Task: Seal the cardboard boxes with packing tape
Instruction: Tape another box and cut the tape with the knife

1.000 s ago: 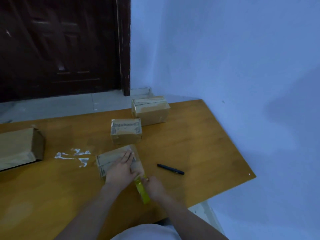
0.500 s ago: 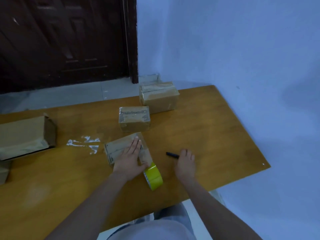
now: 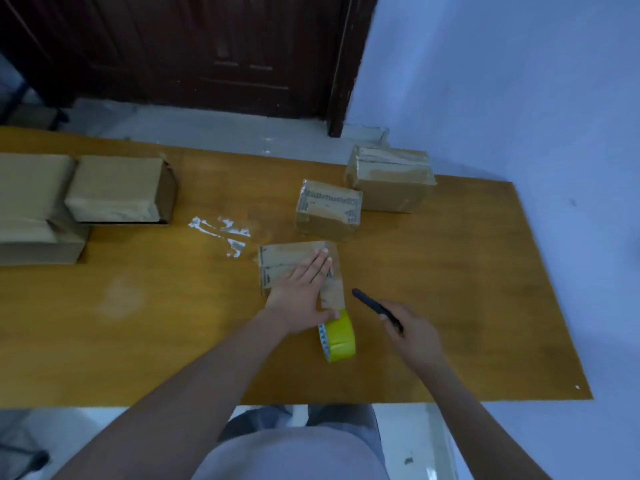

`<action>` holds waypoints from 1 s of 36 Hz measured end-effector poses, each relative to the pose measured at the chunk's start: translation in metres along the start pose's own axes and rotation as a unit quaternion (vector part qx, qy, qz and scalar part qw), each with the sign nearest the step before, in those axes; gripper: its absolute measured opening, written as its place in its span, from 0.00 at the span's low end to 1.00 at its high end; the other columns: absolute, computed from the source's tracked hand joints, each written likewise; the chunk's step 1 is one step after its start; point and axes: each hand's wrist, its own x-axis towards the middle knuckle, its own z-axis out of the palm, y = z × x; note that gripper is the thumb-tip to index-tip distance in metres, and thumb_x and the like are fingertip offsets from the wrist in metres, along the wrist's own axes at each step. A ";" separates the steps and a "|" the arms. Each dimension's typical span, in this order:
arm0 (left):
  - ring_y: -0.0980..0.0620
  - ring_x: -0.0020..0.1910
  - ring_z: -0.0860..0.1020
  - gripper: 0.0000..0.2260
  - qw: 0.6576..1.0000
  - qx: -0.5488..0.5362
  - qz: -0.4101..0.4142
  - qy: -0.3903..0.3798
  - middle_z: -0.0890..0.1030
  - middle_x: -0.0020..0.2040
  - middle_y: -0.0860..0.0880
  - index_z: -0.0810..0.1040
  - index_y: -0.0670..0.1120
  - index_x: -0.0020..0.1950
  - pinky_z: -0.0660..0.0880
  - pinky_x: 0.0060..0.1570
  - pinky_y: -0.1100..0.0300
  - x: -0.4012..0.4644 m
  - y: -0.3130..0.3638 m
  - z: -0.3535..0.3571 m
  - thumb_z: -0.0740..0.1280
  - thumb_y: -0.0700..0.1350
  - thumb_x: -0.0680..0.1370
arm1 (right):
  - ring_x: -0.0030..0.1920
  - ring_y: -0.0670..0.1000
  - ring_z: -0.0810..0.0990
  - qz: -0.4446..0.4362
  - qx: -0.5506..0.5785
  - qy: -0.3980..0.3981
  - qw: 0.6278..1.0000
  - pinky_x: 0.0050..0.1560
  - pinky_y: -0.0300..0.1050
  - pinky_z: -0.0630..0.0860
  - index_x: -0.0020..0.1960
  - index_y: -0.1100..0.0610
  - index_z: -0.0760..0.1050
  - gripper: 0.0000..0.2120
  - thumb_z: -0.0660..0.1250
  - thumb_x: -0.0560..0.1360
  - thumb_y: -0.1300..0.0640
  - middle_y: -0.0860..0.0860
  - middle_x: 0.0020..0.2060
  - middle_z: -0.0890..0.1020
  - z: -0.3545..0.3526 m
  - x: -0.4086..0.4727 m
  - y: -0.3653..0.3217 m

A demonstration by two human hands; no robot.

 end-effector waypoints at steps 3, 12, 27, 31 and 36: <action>0.54 0.75 0.33 0.45 1.000 0.006 0.002 0.005 0.30 0.74 0.53 0.34 0.46 0.77 0.41 0.74 0.55 0.001 0.000 0.001 0.51 0.72 0.74 | 0.28 0.48 0.77 -0.121 -0.114 0.033 0.985 0.21 0.36 0.64 0.53 0.48 0.80 0.15 0.57 0.74 0.48 0.46 0.37 0.78 -0.004 0.004 -0.014; 0.54 0.76 0.34 0.44 1.000 0.011 -0.001 0.009 0.32 0.76 0.51 0.34 0.45 0.77 0.41 0.74 0.55 -0.001 0.001 -0.002 0.51 0.71 0.75 | 0.29 0.50 0.75 -0.170 -0.224 0.052 0.958 0.18 0.36 0.63 0.50 0.48 0.83 0.13 0.62 0.71 0.52 0.49 0.33 0.75 -0.004 0.022 -0.025; 0.54 0.76 0.34 0.45 1.000 0.009 -0.003 0.015 0.33 0.77 0.51 0.34 0.45 0.77 0.40 0.74 0.55 -0.001 0.002 -0.001 0.52 0.71 0.75 | 0.28 0.42 0.72 0.105 0.199 -0.040 0.974 0.29 0.35 0.63 0.43 0.46 0.77 0.07 0.66 0.77 0.57 0.44 0.28 0.75 -0.009 0.009 -0.031; 0.54 0.76 0.34 0.45 1.000 0.005 -0.003 0.021 0.33 0.77 0.51 0.35 0.45 0.77 0.41 0.74 0.55 -0.001 0.002 0.000 0.52 0.71 0.75 | 0.27 0.43 0.68 0.113 0.232 -0.121 0.958 0.31 0.39 0.61 0.36 0.54 0.77 0.12 0.65 0.78 0.55 0.44 0.24 0.70 -0.011 0.013 -0.039; 0.54 0.75 0.34 0.44 1.000 0.003 -0.002 0.030 0.30 0.74 0.53 0.35 0.45 0.77 0.38 0.73 0.56 -0.002 0.002 0.000 0.52 0.71 0.75 | 0.22 0.43 0.62 0.136 0.186 -0.172 0.958 0.27 0.37 0.56 0.25 0.50 0.66 0.23 0.64 0.78 0.52 0.44 0.19 0.64 -0.013 0.026 -0.045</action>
